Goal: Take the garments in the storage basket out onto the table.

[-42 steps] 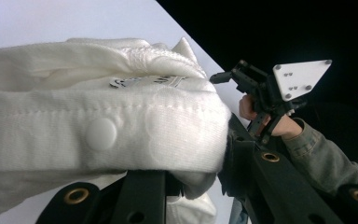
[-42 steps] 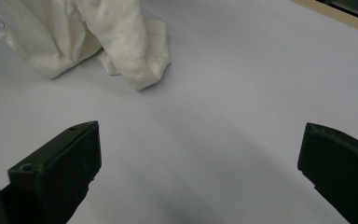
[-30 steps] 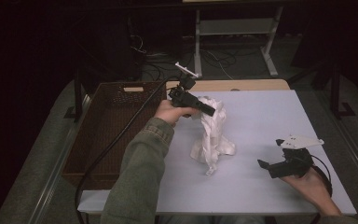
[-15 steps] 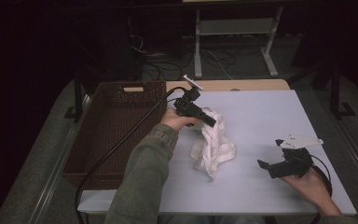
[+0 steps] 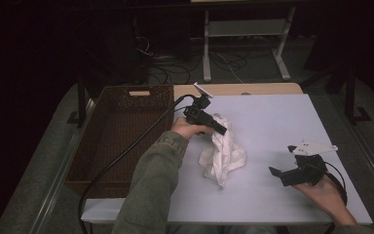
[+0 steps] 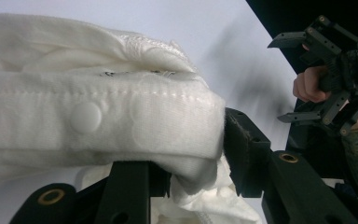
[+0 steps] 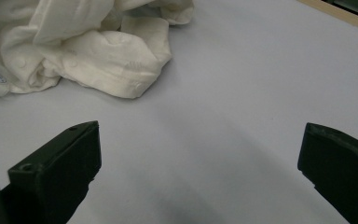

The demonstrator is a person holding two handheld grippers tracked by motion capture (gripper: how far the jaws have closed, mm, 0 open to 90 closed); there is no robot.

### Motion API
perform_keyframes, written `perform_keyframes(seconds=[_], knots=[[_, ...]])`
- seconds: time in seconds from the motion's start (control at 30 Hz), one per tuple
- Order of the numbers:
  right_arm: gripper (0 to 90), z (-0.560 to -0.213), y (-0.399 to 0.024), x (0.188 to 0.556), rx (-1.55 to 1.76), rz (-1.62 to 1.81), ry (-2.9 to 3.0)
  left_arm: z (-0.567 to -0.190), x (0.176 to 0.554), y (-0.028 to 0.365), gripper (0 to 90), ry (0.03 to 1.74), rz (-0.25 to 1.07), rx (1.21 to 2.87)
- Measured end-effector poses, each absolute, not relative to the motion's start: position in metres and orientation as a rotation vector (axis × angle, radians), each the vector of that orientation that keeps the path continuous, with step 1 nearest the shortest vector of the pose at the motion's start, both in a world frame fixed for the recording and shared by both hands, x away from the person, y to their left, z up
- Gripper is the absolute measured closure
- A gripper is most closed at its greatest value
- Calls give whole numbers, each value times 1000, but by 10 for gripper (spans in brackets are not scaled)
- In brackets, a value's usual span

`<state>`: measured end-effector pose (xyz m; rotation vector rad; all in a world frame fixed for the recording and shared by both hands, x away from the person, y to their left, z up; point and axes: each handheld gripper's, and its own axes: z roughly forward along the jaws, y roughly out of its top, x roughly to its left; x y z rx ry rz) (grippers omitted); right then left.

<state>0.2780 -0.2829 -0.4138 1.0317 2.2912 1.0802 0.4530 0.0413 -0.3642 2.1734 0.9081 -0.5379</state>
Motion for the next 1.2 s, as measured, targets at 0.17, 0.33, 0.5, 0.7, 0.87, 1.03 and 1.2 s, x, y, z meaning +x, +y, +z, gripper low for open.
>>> perform_keyframes(seconds=[0.17,0.33,0.5,0.7,0.87,1.03,1.2], knots=[[0,-414,-283,278,1031,1081,2292,-365,452,39,519,920,-516,2164],[0,-414,-283,278,1031,1081,2292,-364,450,37,418,938,-492,2175],[0,-414,-283,278,1031,1081,2292,-360,449,38,328,941,-489,2163],[0,-414,-283,278,1031,1080,2291,-352,445,40,168,897,-440,2166],[0,-413,-283,277,1029,1079,2291,-339,436,39,0,828,-354,2196],[0,-413,-283,277,1031,1080,2288,-325,430,44,0,773,-307,2192],[0,-414,-283,277,1029,1074,2291,-312,426,56,0,779,-260,2165]])
